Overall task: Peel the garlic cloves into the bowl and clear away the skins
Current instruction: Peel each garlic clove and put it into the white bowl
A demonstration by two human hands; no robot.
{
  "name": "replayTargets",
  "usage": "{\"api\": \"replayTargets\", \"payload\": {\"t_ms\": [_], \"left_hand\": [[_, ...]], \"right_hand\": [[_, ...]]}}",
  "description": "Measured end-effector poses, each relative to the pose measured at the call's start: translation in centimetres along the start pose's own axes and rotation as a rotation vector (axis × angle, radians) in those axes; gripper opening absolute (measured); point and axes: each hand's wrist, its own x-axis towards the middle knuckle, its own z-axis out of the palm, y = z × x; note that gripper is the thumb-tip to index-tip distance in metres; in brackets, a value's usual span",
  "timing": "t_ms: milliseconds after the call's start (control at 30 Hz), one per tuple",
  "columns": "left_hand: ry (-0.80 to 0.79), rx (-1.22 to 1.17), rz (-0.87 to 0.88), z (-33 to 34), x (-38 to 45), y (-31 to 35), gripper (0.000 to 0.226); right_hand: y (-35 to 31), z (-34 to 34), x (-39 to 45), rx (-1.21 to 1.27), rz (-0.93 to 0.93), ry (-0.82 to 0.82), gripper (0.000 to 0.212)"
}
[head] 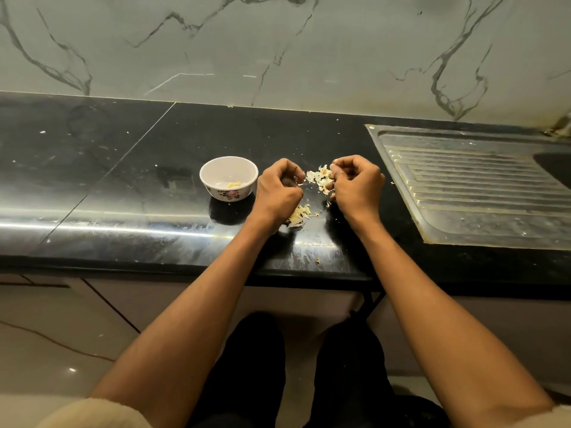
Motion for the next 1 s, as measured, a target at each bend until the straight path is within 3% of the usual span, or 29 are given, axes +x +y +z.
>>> {"api": "replayTargets", "payload": {"t_ms": [367, 667, 833, 1000], "left_hand": [[0.093, -0.008, 0.061, 0.5, 0.5, 0.2, 0.027], [0.150, 0.147, 0.074, 1.1, 1.5, -0.1, 0.043], [0.070, 0.150, 0.097, 2.0, 3.9, 1.1, 0.026], [-0.023, -0.079, 0.036, 2.5, 5.8, 0.9, 0.017]], "right_hand": [[0.2, 2.7, 2.2, -0.078, -0.192, -0.015, 0.015], [0.6, 2.9, 2.3, -0.063, -0.237, 0.009, 0.018], [0.7, 2.7, 2.4, -0.003, -0.216, 0.025, 0.016], [1.2, 2.6, 3.1, 0.088, -0.138, 0.118, 0.018]]}}
